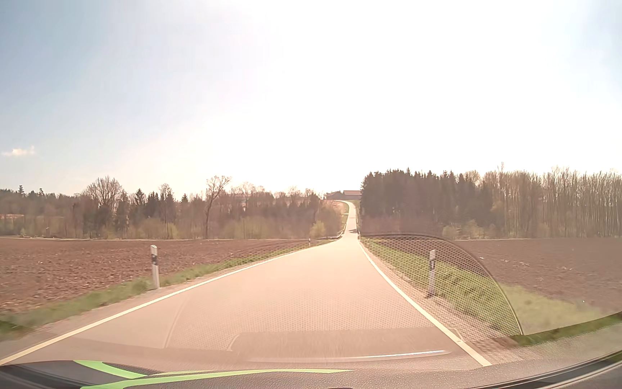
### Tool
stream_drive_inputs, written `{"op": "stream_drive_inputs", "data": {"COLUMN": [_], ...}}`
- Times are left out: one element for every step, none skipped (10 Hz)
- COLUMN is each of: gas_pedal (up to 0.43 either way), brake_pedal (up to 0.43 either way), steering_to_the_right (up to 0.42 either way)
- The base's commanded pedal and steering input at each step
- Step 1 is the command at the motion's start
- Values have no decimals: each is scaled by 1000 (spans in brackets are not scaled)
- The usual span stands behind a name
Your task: Follow the waypoints while adhering to traffic rules and regulations
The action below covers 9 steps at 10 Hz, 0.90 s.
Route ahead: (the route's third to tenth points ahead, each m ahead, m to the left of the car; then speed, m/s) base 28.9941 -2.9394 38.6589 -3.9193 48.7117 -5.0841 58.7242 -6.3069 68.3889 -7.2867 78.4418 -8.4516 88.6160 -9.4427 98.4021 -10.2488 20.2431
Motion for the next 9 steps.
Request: {"op": "stream_drive_inputs", "data": {"gas_pedal": [228, 228, 220, 197, 197, 189, 177, 177, 169], "brake_pedal": [0, 0, 0, 0, 0, 0, 0, 0, 0], "steering_to_the_right": [26, 26, 26, 26, 25, 23, 20, 19, 19]}}
